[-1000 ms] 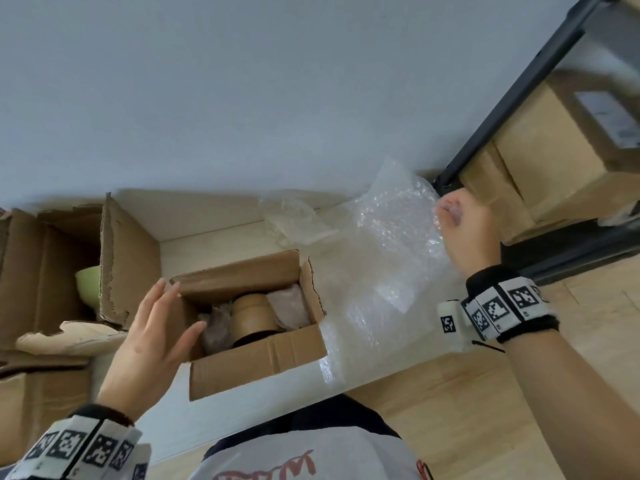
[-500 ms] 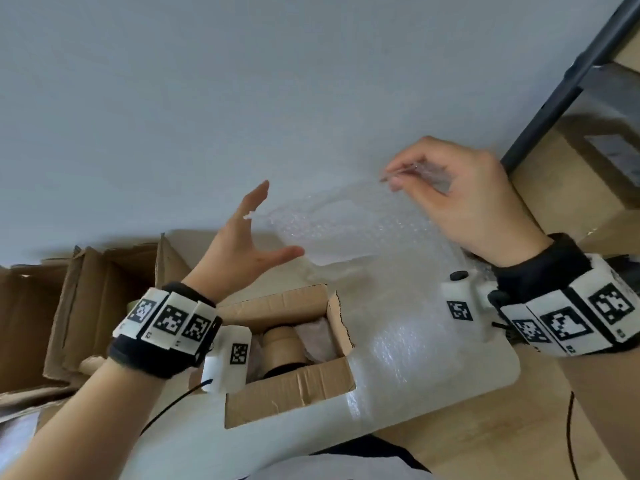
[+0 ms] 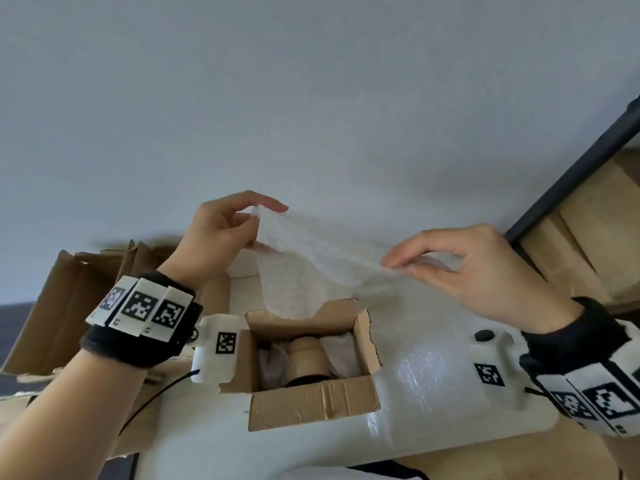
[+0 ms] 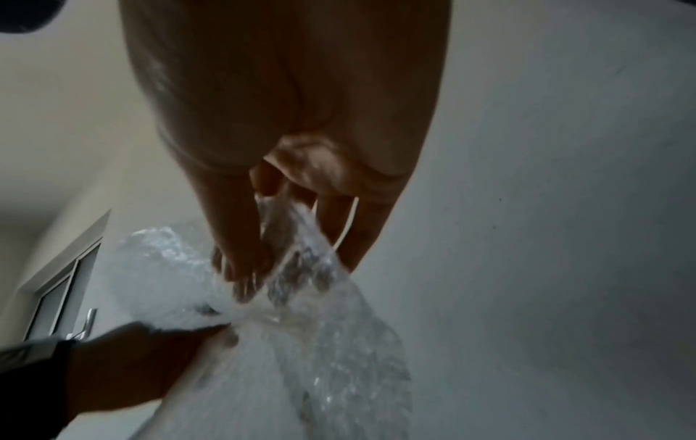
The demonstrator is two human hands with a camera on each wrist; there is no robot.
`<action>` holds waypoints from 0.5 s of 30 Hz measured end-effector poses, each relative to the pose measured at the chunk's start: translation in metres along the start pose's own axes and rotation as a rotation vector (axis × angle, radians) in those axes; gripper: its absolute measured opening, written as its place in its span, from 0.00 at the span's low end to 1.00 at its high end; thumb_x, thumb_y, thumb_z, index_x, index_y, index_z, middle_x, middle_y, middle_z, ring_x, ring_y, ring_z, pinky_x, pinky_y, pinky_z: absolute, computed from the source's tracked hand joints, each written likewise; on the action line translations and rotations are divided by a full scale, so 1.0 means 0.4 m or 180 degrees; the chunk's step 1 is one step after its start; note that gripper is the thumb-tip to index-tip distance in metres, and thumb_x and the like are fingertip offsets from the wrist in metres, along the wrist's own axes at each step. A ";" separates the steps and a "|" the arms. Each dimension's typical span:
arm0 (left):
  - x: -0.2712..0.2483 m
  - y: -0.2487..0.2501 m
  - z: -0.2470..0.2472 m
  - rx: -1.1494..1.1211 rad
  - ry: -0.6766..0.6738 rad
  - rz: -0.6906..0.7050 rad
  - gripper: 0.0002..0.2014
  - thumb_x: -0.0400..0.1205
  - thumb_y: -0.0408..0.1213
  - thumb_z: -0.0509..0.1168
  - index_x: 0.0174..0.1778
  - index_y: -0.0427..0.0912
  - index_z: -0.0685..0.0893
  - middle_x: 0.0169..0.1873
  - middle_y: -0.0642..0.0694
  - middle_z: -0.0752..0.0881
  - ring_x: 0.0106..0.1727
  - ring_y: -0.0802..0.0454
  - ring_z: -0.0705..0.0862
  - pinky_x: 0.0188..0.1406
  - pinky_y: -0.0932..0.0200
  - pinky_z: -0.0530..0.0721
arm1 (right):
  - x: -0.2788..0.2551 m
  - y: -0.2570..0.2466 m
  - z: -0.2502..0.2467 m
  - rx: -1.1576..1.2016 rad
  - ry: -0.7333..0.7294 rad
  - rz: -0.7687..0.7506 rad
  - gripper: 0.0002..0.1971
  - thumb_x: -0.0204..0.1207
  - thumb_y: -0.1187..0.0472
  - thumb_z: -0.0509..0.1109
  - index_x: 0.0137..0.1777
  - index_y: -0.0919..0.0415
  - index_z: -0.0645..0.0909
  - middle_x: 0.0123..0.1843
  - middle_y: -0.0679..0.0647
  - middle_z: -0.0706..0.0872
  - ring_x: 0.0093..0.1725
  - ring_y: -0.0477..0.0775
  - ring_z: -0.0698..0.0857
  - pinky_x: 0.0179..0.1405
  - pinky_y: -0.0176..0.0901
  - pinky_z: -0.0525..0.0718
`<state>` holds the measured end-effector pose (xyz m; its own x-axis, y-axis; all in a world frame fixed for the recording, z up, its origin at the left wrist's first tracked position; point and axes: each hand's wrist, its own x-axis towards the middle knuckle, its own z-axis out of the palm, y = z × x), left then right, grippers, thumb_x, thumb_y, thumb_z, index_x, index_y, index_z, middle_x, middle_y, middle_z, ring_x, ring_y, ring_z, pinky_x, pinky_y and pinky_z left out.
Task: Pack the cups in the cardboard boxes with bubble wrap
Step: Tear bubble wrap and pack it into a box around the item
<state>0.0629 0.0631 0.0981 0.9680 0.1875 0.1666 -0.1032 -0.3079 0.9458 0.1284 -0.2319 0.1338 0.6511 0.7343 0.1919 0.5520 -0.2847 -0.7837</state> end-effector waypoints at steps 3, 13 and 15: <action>-0.012 0.029 -0.007 0.0312 -0.0109 0.0204 0.29 0.78 0.11 0.55 0.37 0.52 0.90 0.39 0.52 0.91 0.44 0.55 0.89 0.43 0.68 0.84 | -0.004 0.014 0.014 -0.0550 -0.0887 0.0205 0.09 0.72 0.56 0.75 0.52 0.47 0.88 0.53 0.35 0.88 0.57 0.29 0.82 0.63 0.25 0.74; -0.048 0.094 0.017 0.2105 -0.1050 0.0869 0.16 0.81 0.22 0.62 0.54 0.46 0.88 0.48 0.53 0.89 0.45 0.55 0.87 0.48 0.50 0.85 | 0.179 0.053 0.113 -0.0991 -0.1006 0.0211 0.45 0.64 0.48 0.81 0.79 0.46 0.62 0.77 0.42 0.70 0.74 0.39 0.69 0.69 0.31 0.65; -0.056 0.092 0.017 0.2185 -0.0932 0.0816 0.17 0.83 0.28 0.60 0.63 0.51 0.82 0.47 0.55 0.89 0.34 0.63 0.84 0.40 0.61 0.83 | 0.199 0.087 0.141 -0.1048 -0.1291 0.0454 0.40 0.64 0.48 0.81 0.76 0.45 0.67 0.75 0.42 0.73 0.72 0.42 0.71 0.67 0.34 0.66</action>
<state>0.0391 0.0413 0.1275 0.9638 -0.1912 0.1858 -0.2594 -0.8332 0.4883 0.1699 -0.1484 0.0885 0.5142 0.8347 -0.1975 0.6493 -0.5292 -0.5462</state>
